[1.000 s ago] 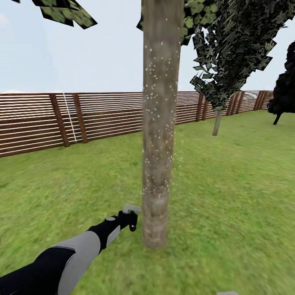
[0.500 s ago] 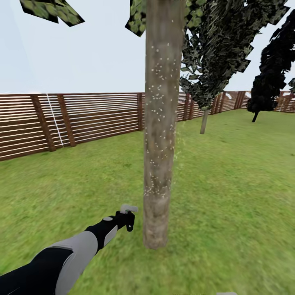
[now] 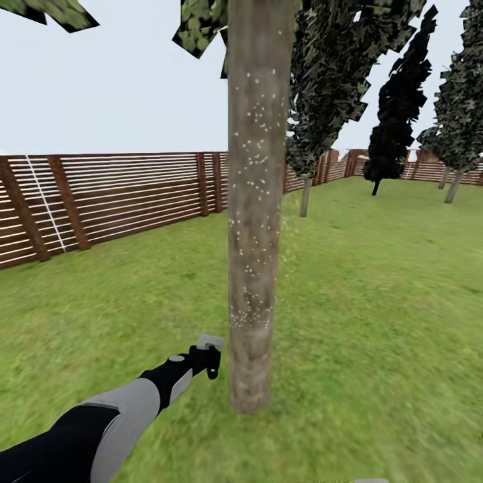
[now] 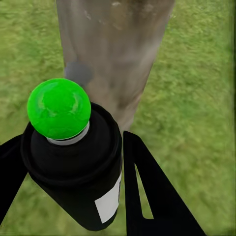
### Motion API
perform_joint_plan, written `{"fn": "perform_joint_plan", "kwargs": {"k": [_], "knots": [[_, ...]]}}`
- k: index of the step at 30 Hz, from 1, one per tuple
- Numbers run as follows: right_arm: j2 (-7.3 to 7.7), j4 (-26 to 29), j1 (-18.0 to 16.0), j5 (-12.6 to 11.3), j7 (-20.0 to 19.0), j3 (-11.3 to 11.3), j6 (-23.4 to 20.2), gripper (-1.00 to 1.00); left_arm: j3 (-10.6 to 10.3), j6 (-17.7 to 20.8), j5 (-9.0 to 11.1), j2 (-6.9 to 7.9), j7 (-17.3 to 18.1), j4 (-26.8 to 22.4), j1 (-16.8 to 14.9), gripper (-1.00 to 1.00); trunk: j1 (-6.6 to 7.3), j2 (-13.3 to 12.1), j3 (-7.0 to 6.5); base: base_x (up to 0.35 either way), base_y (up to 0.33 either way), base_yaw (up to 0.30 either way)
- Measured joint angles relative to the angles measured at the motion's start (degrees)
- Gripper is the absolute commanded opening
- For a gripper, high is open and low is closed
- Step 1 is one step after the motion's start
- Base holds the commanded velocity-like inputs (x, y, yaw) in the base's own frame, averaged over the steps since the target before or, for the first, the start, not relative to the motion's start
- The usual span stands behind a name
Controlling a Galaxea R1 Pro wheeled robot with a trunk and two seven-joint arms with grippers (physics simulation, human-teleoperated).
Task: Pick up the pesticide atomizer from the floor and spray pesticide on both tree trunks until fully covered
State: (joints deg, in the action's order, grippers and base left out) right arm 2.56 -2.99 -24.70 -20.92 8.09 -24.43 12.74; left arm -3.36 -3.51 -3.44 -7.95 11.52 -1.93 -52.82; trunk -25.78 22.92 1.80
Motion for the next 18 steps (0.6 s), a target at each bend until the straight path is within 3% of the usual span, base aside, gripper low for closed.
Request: {"fn": "perform_joint_plan", "kwargs": {"k": [18], "knots": [[0.0,0.0,0.0,0.0,0.0,0.0,0.0,1.0,0.0,0.1,0.0,-0.03,0.0,0.0,0.0,-1.0,0.0,0.0,0.0,0.004,0.35,-0.295]]}}
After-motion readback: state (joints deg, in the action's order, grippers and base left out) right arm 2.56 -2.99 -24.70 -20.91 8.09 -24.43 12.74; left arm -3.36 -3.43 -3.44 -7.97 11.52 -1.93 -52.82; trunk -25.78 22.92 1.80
